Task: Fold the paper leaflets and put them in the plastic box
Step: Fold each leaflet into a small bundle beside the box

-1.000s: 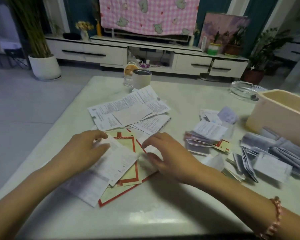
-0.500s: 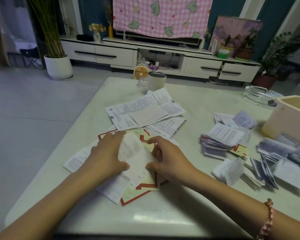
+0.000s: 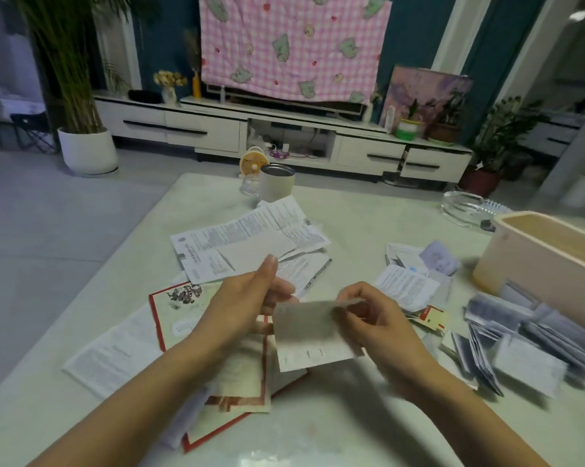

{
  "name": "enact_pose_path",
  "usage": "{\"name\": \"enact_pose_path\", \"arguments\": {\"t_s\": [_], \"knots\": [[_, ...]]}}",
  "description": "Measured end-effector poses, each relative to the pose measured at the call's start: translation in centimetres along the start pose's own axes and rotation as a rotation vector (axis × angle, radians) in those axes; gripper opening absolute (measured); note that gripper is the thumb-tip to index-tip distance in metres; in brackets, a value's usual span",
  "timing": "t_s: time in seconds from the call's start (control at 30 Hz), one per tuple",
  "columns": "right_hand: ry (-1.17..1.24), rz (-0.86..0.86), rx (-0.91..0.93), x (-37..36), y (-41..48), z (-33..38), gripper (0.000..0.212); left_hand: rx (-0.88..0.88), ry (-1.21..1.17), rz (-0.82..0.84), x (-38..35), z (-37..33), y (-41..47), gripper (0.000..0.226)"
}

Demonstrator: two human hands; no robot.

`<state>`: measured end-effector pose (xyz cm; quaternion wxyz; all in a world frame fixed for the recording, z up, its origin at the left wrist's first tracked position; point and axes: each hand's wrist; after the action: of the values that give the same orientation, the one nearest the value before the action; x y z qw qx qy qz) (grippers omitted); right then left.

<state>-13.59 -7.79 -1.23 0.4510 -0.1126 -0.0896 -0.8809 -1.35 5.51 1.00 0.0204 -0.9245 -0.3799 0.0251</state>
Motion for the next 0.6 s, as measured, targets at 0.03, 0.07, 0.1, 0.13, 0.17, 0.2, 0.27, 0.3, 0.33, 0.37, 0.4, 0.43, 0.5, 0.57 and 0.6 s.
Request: {"name": "enact_pose_path", "arguments": {"t_s": [0.03, 0.07, 0.1, 0.13, 0.17, 0.2, 0.27, 0.3, 0.33, 0.37, 0.4, 0.43, 0.5, 0.57, 0.6], "knots": [[0.019, -0.024, 0.006, 0.2, 0.0, 0.0, 0.032, 0.076, -0.016, 0.044, -0.6, -0.1, 0.1, 0.034], [0.053, -0.05, 0.006, 0.3, 0.0, -0.1, 0.038, 0.122, 0.003, 0.089, -1.1, 0.0, 0.0, 0.025], [0.09, -0.082, 0.01, 0.4, 0.1, 0.0, 0.042, 0.115, 0.072, 0.123, -1.6, 0.3, 0.2, 0.015], [0.111, -0.109, 0.016, 0.2, 0.2, 0.1, 0.045, 0.088, 0.15, 0.129, -1.9, 0.5, 0.3, 0.008], [0.105, -0.13, 0.02, 0.3, 0.4, 0.1, 0.046, 0.048, 0.224, 0.115, -2.3, 0.6, 0.6, 0.005], [0.088, -0.138, 0.016, 0.5, 0.5, 0.1, 0.046, 0.02, 0.273, 0.079, -2.6, 0.7, 0.7, 0.008], [0.084, -0.112, -0.032, 0.9, 0.7, 0.3, 0.045, 0.01, 0.309, 0.003, -2.8, 0.6, 1.0, 0.011], [0.107, -0.095, -0.065, 1.4, 0.7, 0.4, 0.044, 0.01, 0.319, -0.002, -3.1, 0.6, 1.2, 0.013], [0.121, -0.077, -0.092, 1.7, 0.7, 0.5, 0.042, 0.006, 0.335, 0.003, -3.1, 0.6, 1.3, 0.014], [0.126, -0.063, -0.11, 2.2, 0.6, 0.5, 0.04, 0.003, 0.357, 0.015, -3.4, 0.7, 1.4, 0.017], [0.114, -0.04, -0.113, 2.5, 0.5, 0.5, 0.036, -0.002, 0.376, 0.019, -3.6, 0.8, 1.4, 0.019], [0.079, -0.009, -0.103, 2.6, 0.5, 0.5, 0.031, -0.011, 0.393, 0.014, -3.7, 0.9, 1.4, 0.021], [-0.061, 0.04, -0.07, 3.2, 0.5, 0.4, 0.026, -0.012, 0.415, 0.013, -3.9, 1.2, 1.5, 0.021], [-0.146, 0.016, -0.052, 4.1, 1.1, 0.4, 0.03, 0.021, 0.361, 0.022, -4.0, 1.3, 1.5, 0.018], [-0.137, -0.033, -0.047, 4.7, 1.3, 0.3, 0.031, 0.043, 0.313, 0.028, -4.1, 1.2, 1.5, 0.02]]}}
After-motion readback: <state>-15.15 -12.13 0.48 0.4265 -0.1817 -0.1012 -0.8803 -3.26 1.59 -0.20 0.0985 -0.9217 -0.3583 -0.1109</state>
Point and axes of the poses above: each hand's wrist, its own y-axis towards the middle knuckle, its own x-axis out of the back of the hand, z = x × y, and after that the axes turned 4 degrees about -y, right-handed
